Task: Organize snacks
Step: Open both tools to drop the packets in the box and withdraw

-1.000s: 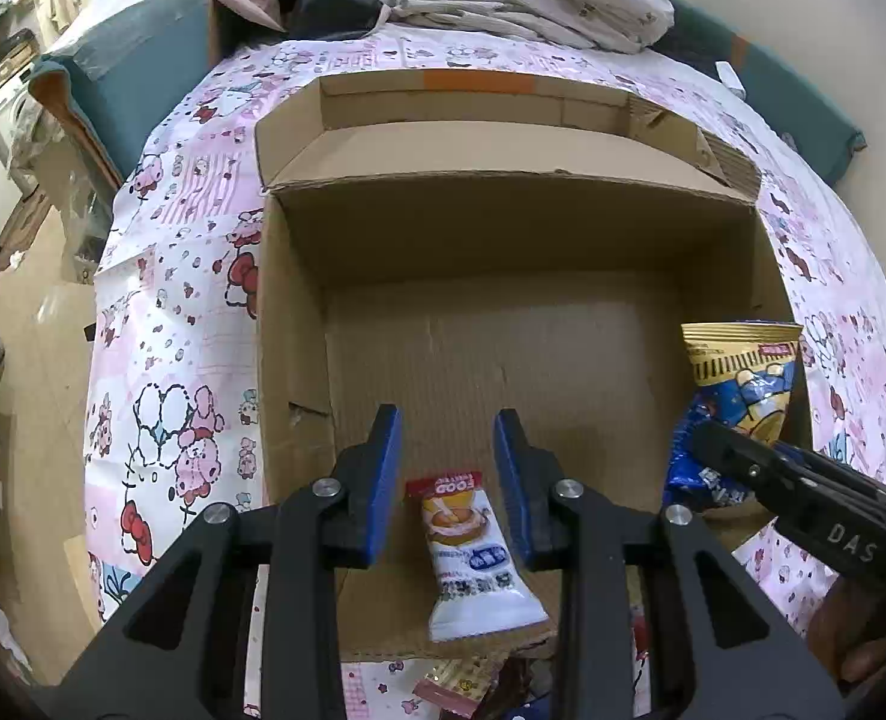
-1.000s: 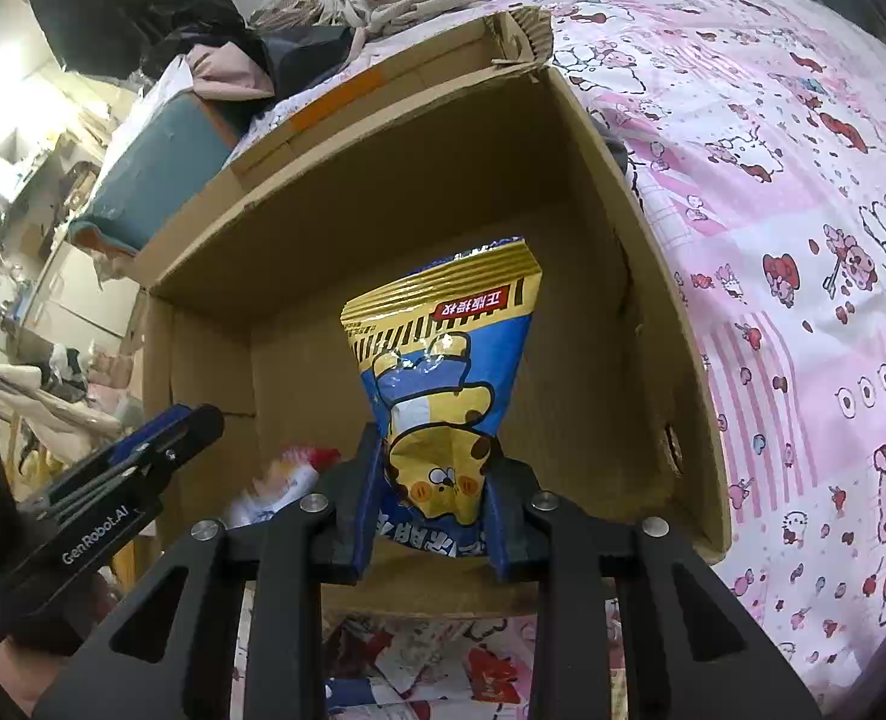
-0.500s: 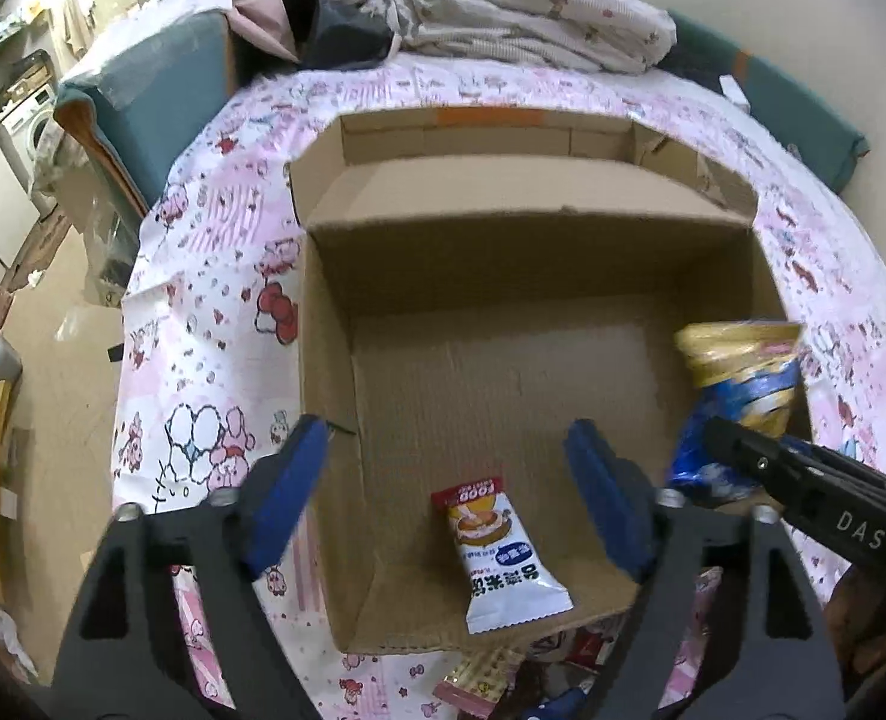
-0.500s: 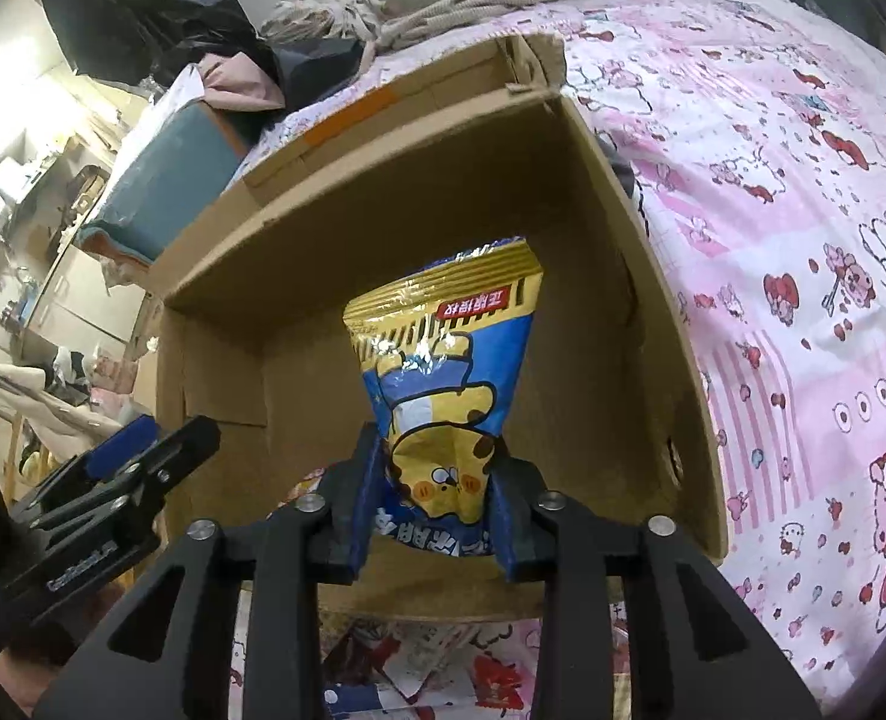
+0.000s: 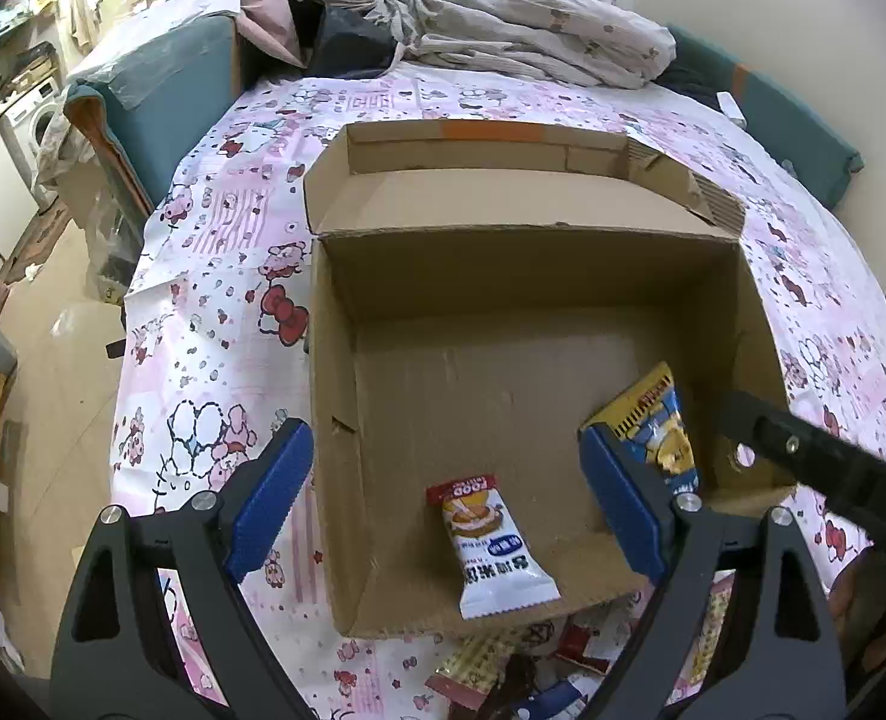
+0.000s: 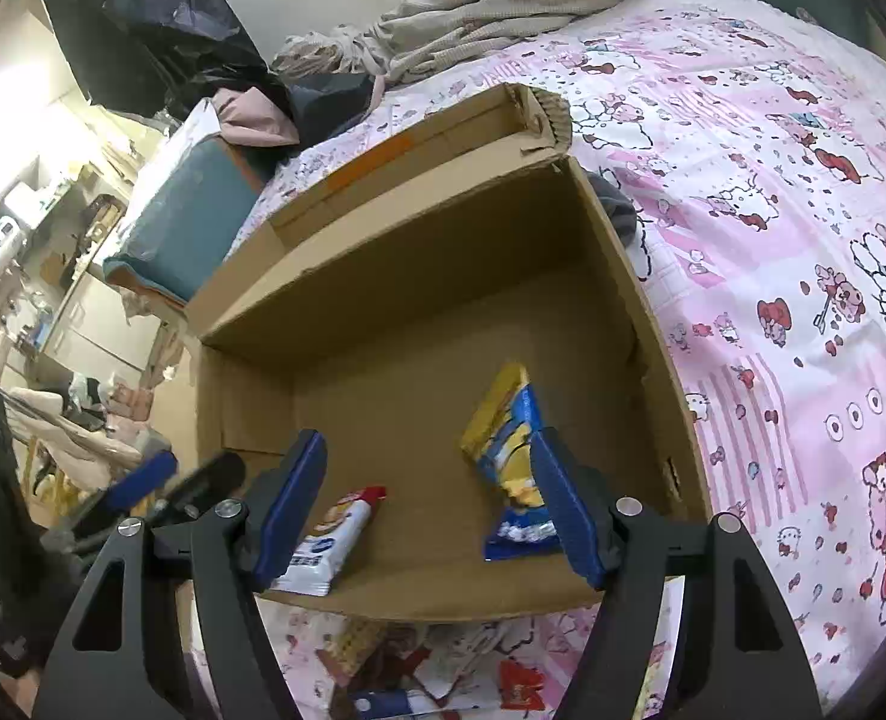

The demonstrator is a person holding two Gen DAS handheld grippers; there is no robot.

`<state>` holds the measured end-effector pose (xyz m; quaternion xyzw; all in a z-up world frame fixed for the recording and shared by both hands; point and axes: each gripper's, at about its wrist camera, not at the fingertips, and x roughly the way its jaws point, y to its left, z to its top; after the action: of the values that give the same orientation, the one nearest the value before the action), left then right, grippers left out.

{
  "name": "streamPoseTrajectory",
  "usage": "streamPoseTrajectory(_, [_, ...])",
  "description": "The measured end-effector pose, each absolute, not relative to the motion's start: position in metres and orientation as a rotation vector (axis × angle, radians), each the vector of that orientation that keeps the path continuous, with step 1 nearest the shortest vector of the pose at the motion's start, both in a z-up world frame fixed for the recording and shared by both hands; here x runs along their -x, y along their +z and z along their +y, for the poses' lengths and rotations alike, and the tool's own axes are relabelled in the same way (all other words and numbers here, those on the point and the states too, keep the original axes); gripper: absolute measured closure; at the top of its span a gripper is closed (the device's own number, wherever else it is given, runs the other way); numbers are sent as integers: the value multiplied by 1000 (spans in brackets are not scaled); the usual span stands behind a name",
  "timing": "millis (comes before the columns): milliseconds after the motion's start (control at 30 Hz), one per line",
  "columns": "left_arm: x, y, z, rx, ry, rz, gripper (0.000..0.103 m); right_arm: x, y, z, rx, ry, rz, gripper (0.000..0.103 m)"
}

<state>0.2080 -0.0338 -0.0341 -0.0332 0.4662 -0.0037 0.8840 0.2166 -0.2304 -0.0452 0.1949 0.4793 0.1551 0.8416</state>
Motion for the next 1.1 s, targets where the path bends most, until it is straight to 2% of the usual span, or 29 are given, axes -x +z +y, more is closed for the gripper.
streamPoseTrajectory(1100, [-124, -11, 0, 137, -15, 946, 15, -131, -15, -243, -366, 313, 964, 30])
